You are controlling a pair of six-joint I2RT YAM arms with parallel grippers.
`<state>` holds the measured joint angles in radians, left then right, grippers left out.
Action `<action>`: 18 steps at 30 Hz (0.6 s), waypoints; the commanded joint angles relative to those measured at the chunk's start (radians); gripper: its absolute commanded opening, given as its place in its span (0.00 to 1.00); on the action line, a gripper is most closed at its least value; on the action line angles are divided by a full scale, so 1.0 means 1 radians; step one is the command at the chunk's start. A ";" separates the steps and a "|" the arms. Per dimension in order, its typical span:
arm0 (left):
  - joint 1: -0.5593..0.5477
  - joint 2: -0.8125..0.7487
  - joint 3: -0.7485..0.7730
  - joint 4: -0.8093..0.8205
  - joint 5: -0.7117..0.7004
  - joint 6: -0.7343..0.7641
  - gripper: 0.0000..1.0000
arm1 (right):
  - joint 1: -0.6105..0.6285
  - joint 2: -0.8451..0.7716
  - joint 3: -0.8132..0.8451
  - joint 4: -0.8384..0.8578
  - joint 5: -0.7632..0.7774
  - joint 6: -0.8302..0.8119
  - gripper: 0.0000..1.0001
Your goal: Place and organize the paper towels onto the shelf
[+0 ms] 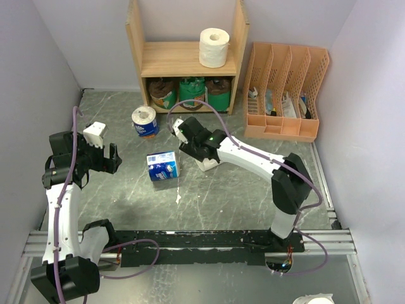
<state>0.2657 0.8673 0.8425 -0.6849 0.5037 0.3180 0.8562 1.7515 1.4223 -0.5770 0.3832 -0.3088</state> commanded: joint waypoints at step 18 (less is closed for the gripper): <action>0.011 -0.027 -0.004 0.002 0.048 0.020 1.00 | 0.098 0.111 0.037 -0.007 0.153 0.020 0.79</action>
<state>0.2661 0.8577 0.8425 -0.6853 0.5205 0.3252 0.9512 1.8313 1.4696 -0.6041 0.4591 -0.2810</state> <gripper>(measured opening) 0.995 0.786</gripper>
